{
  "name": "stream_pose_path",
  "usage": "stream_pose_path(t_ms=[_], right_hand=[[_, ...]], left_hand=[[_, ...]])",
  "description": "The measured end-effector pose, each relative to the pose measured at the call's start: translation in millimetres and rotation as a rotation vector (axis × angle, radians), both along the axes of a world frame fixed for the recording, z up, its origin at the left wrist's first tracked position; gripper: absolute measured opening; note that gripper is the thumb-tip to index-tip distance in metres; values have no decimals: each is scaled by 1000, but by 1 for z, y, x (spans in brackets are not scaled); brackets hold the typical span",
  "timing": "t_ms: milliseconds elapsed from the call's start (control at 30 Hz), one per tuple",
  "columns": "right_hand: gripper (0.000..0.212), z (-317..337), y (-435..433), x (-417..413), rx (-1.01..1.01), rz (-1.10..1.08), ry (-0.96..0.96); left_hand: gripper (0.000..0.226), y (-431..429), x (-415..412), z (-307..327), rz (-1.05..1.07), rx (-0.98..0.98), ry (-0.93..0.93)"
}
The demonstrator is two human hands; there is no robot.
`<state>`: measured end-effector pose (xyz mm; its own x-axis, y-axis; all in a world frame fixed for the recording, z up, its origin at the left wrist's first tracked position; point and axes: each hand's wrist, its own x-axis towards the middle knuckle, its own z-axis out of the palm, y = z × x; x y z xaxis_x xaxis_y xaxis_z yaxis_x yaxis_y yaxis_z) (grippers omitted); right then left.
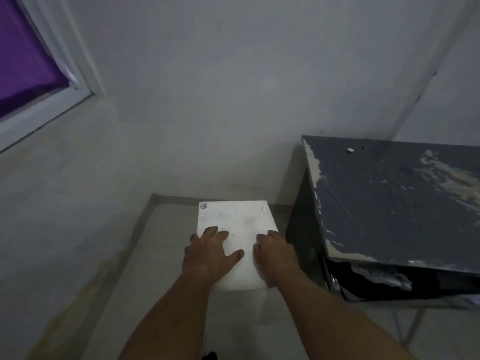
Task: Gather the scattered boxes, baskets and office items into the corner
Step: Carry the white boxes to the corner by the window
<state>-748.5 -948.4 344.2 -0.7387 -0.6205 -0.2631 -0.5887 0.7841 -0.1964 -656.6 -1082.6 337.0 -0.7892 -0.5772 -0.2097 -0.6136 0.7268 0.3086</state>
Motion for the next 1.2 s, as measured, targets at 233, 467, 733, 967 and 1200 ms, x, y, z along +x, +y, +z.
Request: stream_pose_path(t_ms=[233,467,733,967,1200], right_hand=[[28,-21,-58,-68,-27,-166,-79],[32,-83,-75,-147,-5,-283,-150],[38,-193,-90,-230,71,-299,-211],[48,-350,-106,-267,121,-474,-256],[50,-480,-93,-295,121,-466,-209]], left_hand=[[77,-71,-89,-20,-157,55,-97],[77,-88,-167,-69,-182,169,-167],[79,-111,-258,-181,-204,245,-217],[79,-128,-303,-339,-310,250,-229],[85,-120,-322,-482,-351,311,-187]])
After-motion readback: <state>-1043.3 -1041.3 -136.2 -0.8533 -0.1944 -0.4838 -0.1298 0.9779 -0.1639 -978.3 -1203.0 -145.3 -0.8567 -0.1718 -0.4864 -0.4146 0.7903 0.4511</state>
